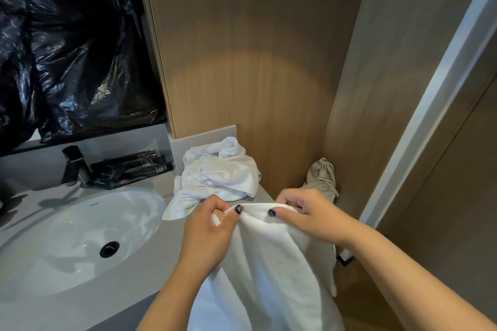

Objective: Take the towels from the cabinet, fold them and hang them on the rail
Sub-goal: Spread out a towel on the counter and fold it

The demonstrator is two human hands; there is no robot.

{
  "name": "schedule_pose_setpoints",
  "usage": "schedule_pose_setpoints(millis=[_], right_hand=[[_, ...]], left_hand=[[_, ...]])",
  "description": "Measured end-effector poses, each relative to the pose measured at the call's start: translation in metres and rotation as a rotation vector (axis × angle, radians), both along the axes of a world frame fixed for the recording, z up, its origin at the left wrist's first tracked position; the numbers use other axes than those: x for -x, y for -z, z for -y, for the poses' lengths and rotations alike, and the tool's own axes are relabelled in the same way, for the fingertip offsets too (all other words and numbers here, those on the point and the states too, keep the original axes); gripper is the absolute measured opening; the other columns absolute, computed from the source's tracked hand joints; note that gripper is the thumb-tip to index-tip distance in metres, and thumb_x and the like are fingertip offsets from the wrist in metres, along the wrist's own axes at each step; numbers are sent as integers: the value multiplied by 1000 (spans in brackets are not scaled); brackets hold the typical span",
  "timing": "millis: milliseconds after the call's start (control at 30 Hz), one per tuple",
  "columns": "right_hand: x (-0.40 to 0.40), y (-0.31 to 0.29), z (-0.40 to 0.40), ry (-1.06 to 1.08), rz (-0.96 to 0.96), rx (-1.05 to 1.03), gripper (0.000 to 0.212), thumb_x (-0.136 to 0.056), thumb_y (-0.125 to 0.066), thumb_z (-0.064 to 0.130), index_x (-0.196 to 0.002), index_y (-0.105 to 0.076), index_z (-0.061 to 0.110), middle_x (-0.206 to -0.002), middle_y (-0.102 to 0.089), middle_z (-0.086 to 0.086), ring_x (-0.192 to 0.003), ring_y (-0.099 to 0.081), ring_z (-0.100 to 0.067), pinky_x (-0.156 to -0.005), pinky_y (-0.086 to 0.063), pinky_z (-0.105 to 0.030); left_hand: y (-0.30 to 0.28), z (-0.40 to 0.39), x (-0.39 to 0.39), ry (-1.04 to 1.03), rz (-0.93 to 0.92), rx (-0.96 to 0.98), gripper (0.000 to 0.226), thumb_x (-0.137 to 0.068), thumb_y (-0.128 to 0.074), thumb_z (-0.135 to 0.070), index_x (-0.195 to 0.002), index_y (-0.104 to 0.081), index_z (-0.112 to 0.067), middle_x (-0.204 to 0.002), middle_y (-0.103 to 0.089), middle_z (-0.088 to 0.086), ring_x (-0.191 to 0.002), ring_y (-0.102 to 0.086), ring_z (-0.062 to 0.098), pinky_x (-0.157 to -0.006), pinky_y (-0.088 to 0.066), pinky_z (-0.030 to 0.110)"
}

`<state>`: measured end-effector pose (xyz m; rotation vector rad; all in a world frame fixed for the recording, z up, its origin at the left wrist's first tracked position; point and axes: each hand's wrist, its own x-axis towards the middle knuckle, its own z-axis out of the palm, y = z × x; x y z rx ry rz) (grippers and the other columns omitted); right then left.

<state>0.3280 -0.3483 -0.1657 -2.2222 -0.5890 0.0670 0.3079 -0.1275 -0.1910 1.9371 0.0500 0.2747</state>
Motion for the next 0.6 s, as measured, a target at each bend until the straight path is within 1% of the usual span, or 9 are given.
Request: schedule_pose_setpoints(millis=[67, 200, 300, 367, 400, 467, 500, 567, 600], right_hand=[[-1, 0, 10, 40, -32, 6, 24, -94, -64, 33, -78, -61, 16, -72, -55, 4, -67, -47, -6, -62, -36, -26], [-6, -2, 30, 172, -47, 106, 17, -93, -64, 27, -76, -63, 28, -76, -61, 11, -71, -55, -7, -64, -43, -27], [-12, 3, 42, 377, -85, 221, 26, -92, -59, 17, -69, -56, 30, -71, -57, 8, -65, -50, -6, -59, -37, -25], [-13, 9, 41, 487, -140, 230, 20, -93, -54, 12, -81, -59, 27, -81, -59, 7, -73, -53, -7, -59, -36, -23], [-13, 14, 38, 517, -171, 182, 17, -93, -53, 9, -93, -63, 24, -92, -62, 5, -82, -56, -10, -63, -41, -23], [-12, 18, 27, 549, -278, -25, 32, -92, -50, 4, -116, -63, 19, -114, -63, 0, -100, -60, -18, -75, -51, -29], [-10, 18, 21, 558, -351, -166, 37, -92, -47, 2, -119, -63, 21, -112, -65, -4, -95, -63, -22, -71, -53, -31], [-2, 9, 7, 522, -502, -390, 41, -92, -40, -3, -110, -69, 19, -81, -66, -11, -65, -60, -25, -52, -48, -29], [1, 4, 0, 483, -550, -465, 42, -92, -37, -5, -104, -73, 14, -72, -64, -14, -57, -56, -24, -49, -45, -28]], left_hand=[[4, -5, -5, -103, -25, 50, 17, -89, -69, -26, -77, -60, -19, -77, -61, -7, -72, -53, 6, -56, -36, 14], [22, -27, -14, -324, -94, 253, 13, -90, -67, -30, -83, -61, -21, -87, -63, -3, -89, -60, 24, -77, -48, 38], [37, -39, -15, -418, -186, 352, 12, -91, -67, -32, -89, -63, -20, -98, -64, 3, -92, -59, 25, -78, -46, 38], [41, -43, -14, -440, -252, 428, 18, -87, -71, -34, -94, -63, -20, -102, -64, 5, -91, -58, 22, -77, -45, 36], [40, -42, -14, -435, -282, 453, 24, -85, -73, -36, -97, -63, -19, -102, -63, 5, -91, -58, 21, -78, -44, 36], [38, -38, -12, -397, -340, 481, 30, -83, -76, -38, -99, -63, -16, -98, -63, 1, -88, -58, 18, -81, -45, 35], [36, -35, -11, -370, -368, 505, 29, -83, -77, -37, -97, -64, -15, -97, -64, -1, -89, -58, 18, -84, -46, 36], [35, -28, -9, -311, -423, 555, 32, -77, -81, -38, -94, -66, -15, -98, -68, 1, -98, -63, 21, -95, -50, 42], [35, -24, -8, -276, -450, 589, 40, -71, -85, -42, -95, -68, -15, -99, -72, 3, -101, -65, 23, -97, -51, 46]])
